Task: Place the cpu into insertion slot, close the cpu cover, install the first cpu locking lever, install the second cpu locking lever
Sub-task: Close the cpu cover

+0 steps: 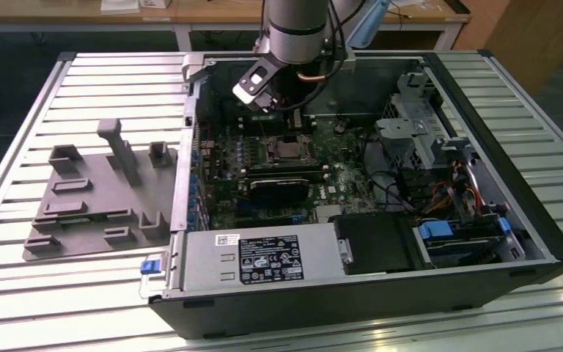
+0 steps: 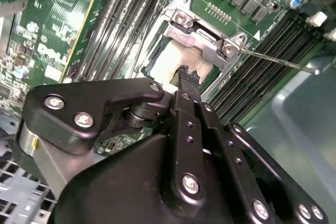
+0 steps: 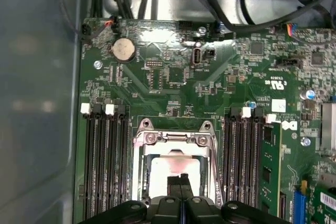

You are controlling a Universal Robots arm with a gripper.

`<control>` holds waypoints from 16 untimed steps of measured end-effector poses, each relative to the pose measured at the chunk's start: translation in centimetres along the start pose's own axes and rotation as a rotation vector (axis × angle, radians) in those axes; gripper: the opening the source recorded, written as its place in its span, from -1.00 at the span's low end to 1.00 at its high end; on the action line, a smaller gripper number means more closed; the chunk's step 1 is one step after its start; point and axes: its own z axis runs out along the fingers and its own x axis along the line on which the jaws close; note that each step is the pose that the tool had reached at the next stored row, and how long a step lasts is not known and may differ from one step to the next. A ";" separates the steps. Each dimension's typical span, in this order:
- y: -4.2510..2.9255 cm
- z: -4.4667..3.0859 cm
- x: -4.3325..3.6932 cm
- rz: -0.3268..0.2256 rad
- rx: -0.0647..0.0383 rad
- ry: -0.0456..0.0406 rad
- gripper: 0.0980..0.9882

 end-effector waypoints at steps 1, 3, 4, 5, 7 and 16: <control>0.00 0.00 0.00 -0.018 0.000 0.0003 -0.99; 0.00 0.02 0.00 -0.055 0.000 0.0009 -0.99; 0.00 0.03 0.00 -0.073 0.000 0.0013 -0.99; 0.00 0.03 0.00 -0.091 -0.001 0.0016 -0.99; 0.00 0.04 0.00 -0.128 -0.001 0.0024 -0.99; 0.00 0.09 0.00 -0.290 -0.002 0.0051 -0.99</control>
